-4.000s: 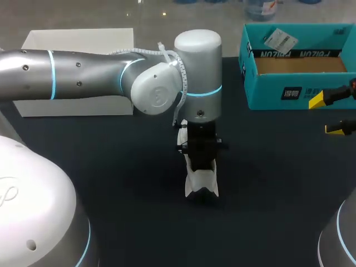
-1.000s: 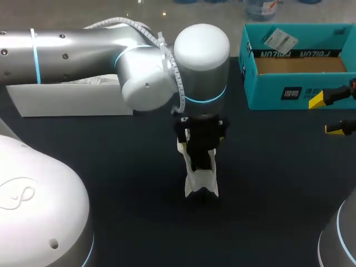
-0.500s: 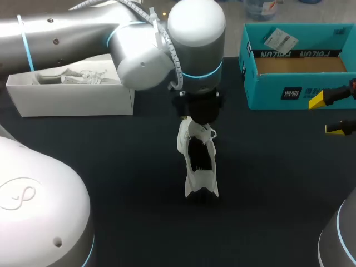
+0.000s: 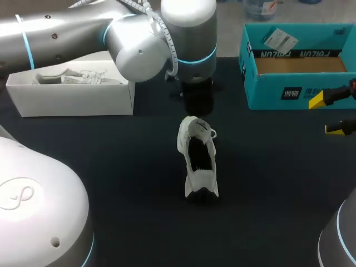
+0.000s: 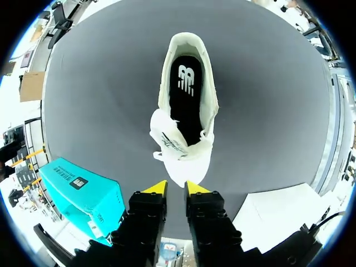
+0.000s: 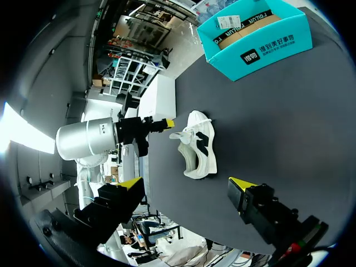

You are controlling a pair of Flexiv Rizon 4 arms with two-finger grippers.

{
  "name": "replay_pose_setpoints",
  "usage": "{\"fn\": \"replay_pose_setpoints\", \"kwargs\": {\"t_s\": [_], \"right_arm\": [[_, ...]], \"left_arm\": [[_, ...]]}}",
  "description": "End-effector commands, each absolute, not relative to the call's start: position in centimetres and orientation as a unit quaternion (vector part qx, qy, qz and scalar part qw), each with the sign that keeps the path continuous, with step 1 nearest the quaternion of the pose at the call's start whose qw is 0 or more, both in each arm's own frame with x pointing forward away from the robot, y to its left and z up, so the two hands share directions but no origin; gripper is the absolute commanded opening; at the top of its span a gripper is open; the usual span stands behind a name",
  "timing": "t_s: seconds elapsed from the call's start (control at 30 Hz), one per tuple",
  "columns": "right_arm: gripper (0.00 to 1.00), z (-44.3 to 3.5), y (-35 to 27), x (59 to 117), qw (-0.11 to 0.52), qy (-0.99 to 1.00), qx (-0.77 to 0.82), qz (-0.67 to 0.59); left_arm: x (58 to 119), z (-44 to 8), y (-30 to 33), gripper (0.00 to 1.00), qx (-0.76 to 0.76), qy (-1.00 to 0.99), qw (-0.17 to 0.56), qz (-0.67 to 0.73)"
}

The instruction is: Take the shoe out of the shoebox, open the shoe tongue, remove and reinsert the insole, then place the shoe into the shoebox

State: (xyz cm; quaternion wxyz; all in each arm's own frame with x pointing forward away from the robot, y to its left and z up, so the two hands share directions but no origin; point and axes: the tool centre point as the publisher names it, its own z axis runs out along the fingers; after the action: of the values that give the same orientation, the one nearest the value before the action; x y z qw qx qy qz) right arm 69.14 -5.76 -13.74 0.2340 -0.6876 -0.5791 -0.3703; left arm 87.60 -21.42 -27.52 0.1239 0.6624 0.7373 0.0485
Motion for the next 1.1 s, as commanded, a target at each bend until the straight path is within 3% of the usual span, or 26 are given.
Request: {"fn": "replay_pose_setpoints", "kwargs": {"t_s": [0.03,0.73,1.1], "right_arm": [[1.00,-13.8,-5.7,69.2,0.234,-0.579,-0.688,-0.369],[1.00,-13.8,-5.7,69.2,0.234,-0.579,-0.688,-0.369],[1.00,-13.8,-5.7,69.2,0.234,-0.579,-0.688,-0.369]], "left_arm": [[88.0,-28.0,-21.3,0.00,0.661,0.741,0.105,0.057],[82.5,-32.8,-19.9,0.00,0.649,0.761,-0.002,0.025],[83.4,-28.5,-20.8,0.00,0.637,0.768,0.048,0.041]]}}
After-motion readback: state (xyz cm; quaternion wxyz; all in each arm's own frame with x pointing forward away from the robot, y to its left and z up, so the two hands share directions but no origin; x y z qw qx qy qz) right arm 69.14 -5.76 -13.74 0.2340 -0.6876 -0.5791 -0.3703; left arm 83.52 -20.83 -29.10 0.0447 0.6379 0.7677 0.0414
